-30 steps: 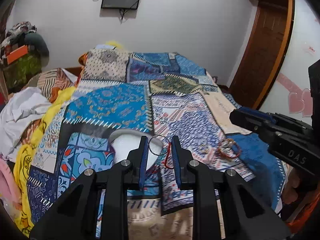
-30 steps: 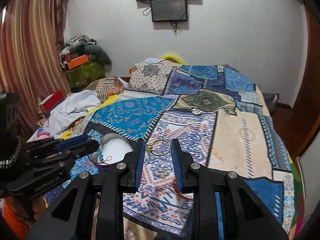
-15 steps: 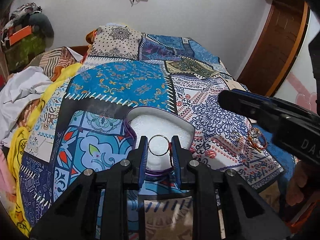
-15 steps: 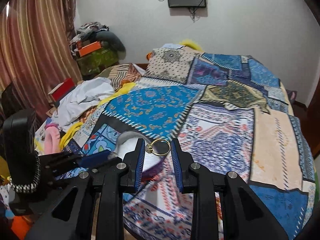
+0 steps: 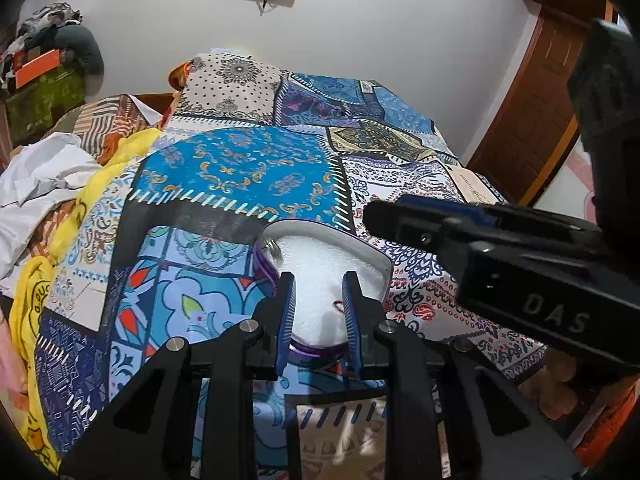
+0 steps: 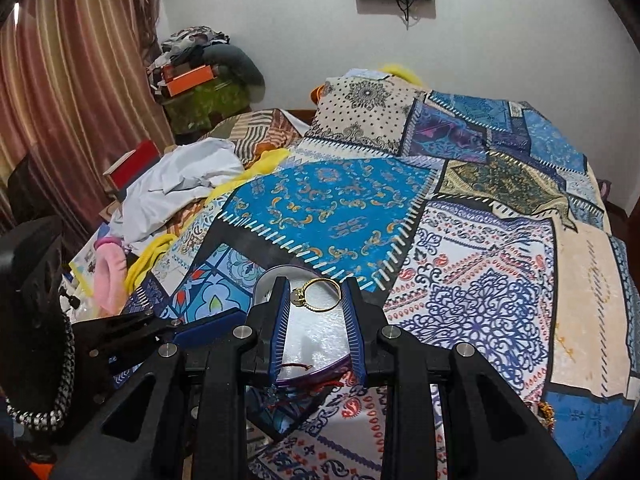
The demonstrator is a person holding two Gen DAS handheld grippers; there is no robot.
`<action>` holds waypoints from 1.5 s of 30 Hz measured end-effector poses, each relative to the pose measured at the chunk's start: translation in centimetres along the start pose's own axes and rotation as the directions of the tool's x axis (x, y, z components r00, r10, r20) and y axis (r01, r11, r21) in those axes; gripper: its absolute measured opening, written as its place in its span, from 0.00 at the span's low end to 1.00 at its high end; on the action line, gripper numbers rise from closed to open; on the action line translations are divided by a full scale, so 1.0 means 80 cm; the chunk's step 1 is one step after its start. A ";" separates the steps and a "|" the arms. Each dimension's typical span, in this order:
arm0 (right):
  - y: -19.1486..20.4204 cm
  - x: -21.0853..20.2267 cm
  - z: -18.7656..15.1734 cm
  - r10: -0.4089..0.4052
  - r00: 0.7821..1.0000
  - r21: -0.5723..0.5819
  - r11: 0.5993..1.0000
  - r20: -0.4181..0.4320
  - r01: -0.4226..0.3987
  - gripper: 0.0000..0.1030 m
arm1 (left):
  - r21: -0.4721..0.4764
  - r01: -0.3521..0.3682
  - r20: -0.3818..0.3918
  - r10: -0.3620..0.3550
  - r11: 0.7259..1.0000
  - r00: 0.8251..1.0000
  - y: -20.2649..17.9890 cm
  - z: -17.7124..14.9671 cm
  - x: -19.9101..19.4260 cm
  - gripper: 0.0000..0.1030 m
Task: Organize jewelry
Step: 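Carry the bracelet over the heart tin and open the left tool, then lower the right tool onto the orange charm bracelet and close it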
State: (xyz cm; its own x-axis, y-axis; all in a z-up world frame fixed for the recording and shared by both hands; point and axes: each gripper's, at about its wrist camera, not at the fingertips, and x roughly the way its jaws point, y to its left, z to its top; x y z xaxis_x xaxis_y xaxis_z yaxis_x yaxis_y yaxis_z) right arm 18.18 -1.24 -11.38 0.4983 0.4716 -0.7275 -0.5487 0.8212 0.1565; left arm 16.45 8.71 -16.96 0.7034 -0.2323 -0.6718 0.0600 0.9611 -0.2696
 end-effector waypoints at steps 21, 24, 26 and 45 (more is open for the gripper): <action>-0.052 -0.080 -0.023 -0.181 0.983 0.067 0.982 0.040 0.178 0.35 | -0.002 -0.086 -0.023 0.085 0.996 0.996 -0.015 -0.016 -0.039 0.42; -0.069 -0.097 -0.034 -0.216 0.975 0.088 0.973 0.042 0.212 0.37 | 0.006 -0.084 -0.040 0.084 0.996 0.996 -0.023 -0.021 -0.038 0.42; -0.078 -0.107 -0.042 -0.244 0.969 0.097 0.966 0.041 0.240 0.41 | 0.010 -0.082 -0.054 0.082 0.997 0.995 -0.029 -0.026 -0.035 0.42; -0.144 -0.131 -0.113 -0.312 0.949 0.139 0.939 -0.048 0.315 0.43 | -0.073 -0.079 -0.150 0.067 0.994 0.986 -0.044 -0.043 0.017 0.38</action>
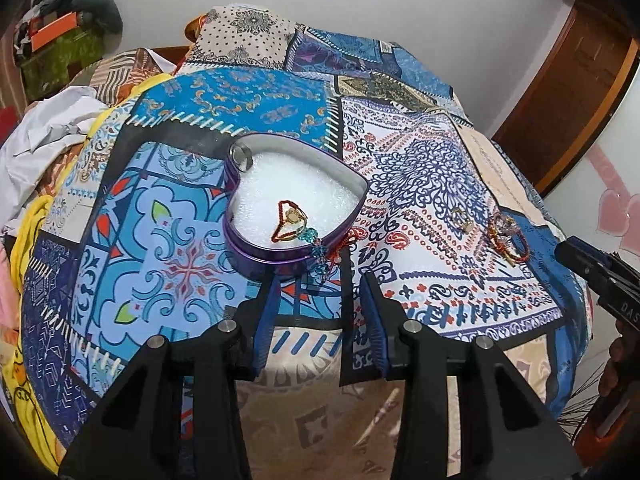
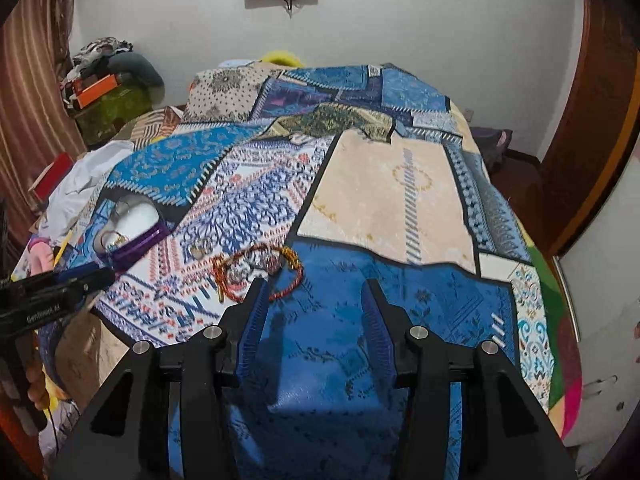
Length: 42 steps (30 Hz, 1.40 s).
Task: Organize jewelry
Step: 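Lower the right tool onto the orange charm bracelet and close it, then lift the orange charm bracelet with the right tool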
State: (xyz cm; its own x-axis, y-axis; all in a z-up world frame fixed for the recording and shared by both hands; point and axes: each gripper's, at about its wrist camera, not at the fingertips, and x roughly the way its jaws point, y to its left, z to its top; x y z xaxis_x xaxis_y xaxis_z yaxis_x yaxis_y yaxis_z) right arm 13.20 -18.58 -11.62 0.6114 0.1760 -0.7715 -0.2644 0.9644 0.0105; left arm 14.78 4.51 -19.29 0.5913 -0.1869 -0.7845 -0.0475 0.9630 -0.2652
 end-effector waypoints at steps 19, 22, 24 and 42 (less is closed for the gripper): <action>0.012 0.050 -0.007 0.052 0.998 -0.031 0.998 -0.030 -0.053 0.43 | -0.056 -0.018 0.001 0.018 0.998 1.000 0.007 0.006 0.026 0.08; 0.014 0.050 -0.008 0.050 0.999 -0.038 0.998 -0.020 -0.050 0.28 | -0.062 -0.013 0.005 0.013 0.998 1.000 0.008 0.005 0.026 0.02; 0.015 0.051 -0.007 0.051 0.999 -0.040 0.998 -0.018 -0.052 0.13 | -0.058 -0.009 0.009 0.009 0.998 1.000 0.006 0.005 0.024 0.01; 0.011 0.006 0.019 0.051 0.993 -0.008 0.999 0.109 -0.050 0.02 | 0.047 0.001 0.169 -0.009 0.999 0.986 -0.022 0.018 -0.057 0.00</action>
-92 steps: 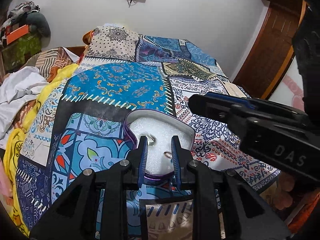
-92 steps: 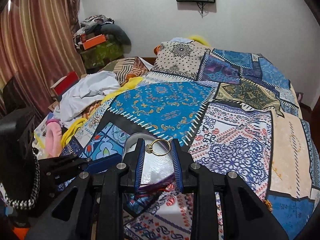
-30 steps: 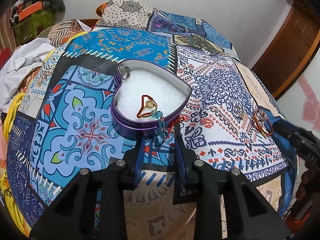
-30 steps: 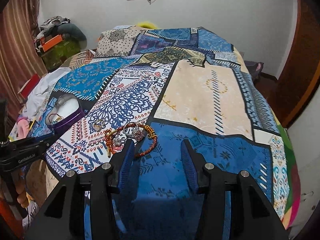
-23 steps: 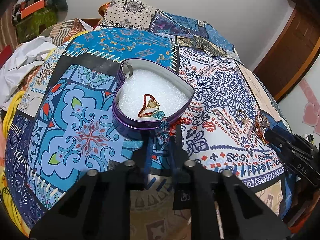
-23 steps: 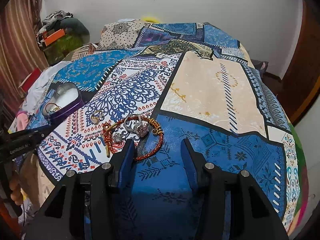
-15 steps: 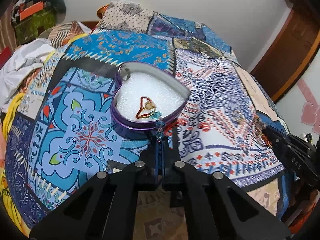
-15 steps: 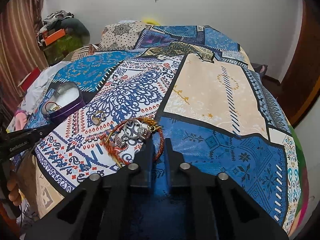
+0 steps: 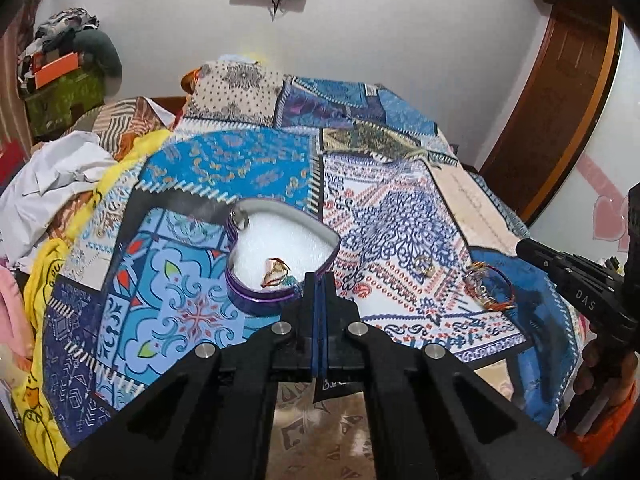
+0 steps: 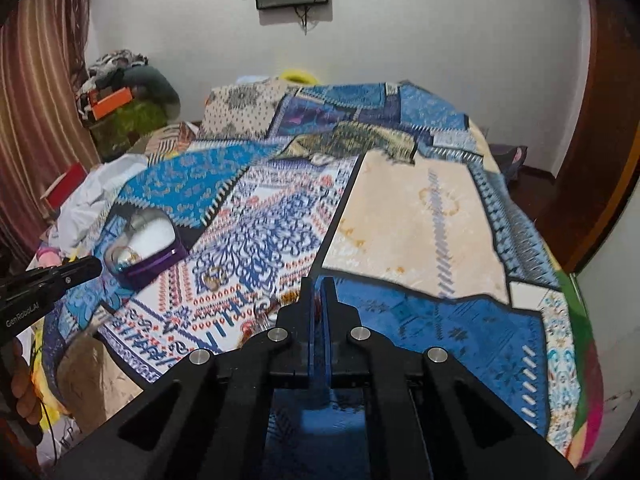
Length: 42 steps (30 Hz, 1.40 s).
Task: Organize jewelry
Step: 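Lift the orange charm bracelet with the right tool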
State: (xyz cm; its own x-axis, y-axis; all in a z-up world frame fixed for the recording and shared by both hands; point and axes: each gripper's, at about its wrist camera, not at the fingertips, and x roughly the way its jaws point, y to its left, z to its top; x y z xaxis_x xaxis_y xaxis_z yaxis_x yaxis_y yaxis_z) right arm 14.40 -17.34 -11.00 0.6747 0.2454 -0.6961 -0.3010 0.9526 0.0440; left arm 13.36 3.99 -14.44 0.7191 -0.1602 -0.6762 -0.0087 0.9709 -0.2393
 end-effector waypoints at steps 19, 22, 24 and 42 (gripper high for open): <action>-0.016 -0.011 -0.004 -0.007 0.999 0.027 1.000 -0.051 0.008 0.43 | 0.039 -0.042 -0.113 0.046 0.998 0.993 0.003 -0.017 0.026 0.29; -0.015 -0.009 -0.010 0.017 0.997 0.018 1.000 -0.079 -0.016 0.44 | 0.039 -0.037 -0.140 0.042 0.999 0.989 0.001 -0.023 0.039 0.33; -0.010 -0.006 -0.014 0.032 0.995 0.004 0.999 -0.099 -0.032 0.44 | 0.034 -0.035 -0.153 0.040 0.999 0.987 0.002 -0.025 0.047 0.33; 0.018 0.022 -0.026 0.132 0.976 0.004 0.991 -0.174 -0.133 0.65 | -0.029 -0.054 -0.174 0.048 0.998 0.984 0.017 -0.024 0.085 0.33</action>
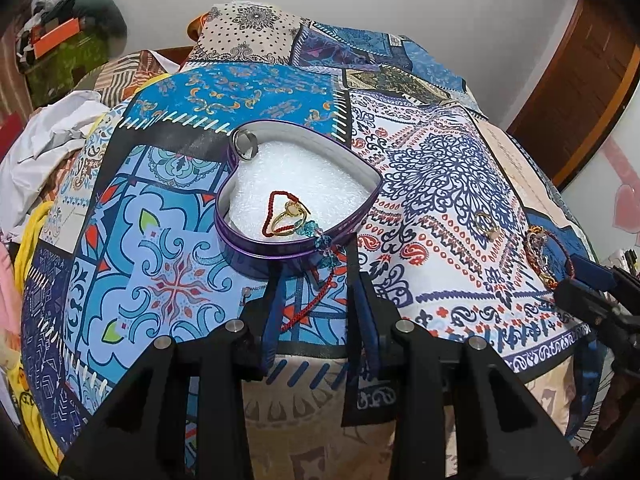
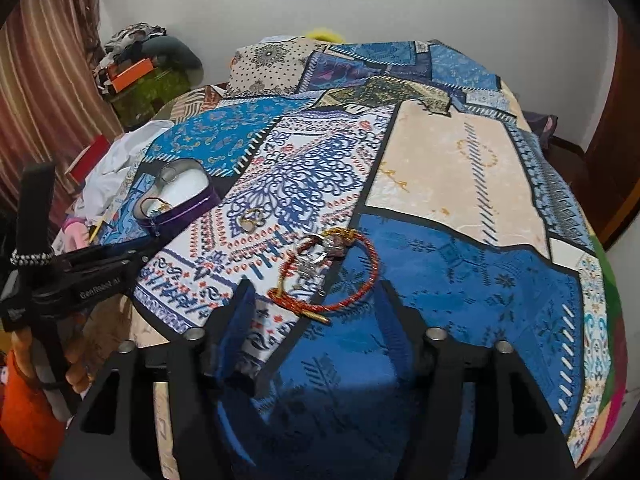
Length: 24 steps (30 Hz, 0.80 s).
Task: Organize jewelry
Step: 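Lift the orange charm bracelet with the right tool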
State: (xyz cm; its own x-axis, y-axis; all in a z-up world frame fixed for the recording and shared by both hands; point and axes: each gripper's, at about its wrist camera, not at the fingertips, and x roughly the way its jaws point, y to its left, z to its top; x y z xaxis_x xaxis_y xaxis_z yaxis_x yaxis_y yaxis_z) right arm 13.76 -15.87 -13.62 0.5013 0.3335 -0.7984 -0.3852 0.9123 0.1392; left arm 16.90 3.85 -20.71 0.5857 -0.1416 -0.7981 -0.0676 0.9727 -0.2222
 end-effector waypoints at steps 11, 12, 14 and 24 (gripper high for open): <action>0.005 0.018 -0.001 -0.078 0.997 -0.041 0.996 0.017 0.079 0.47 | -0.003 -0.012 0.014 0.012 1.000 1.000 -0.005 0.004 0.006 0.33; 0.003 0.018 0.000 -0.078 0.997 -0.043 0.996 0.018 0.078 0.43 | -0.003 -0.013 0.016 0.013 1.000 1.000 -0.006 0.004 0.006 0.33; 0.001 0.016 0.001 -0.074 0.997 -0.044 0.996 0.020 0.075 0.28 | -0.001 -0.013 0.020 0.013 1.000 1.000 -0.006 0.004 0.005 0.25; -0.002 0.002 -0.002 -0.054 0.997 -0.041 0.998 0.046 0.056 0.11 | 0.039 -0.014 0.076 0.011 0.999 0.997 -0.015 0.005 -0.015 0.02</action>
State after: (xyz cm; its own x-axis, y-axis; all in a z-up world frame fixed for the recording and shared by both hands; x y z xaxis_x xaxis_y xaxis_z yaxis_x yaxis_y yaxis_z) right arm 13.78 -16.01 -13.86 0.5568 0.2944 -0.7767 -0.3880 0.9190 0.0702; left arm 16.61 2.96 -19.29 0.6443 -0.1168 -0.7558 -0.0443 0.9809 -0.1893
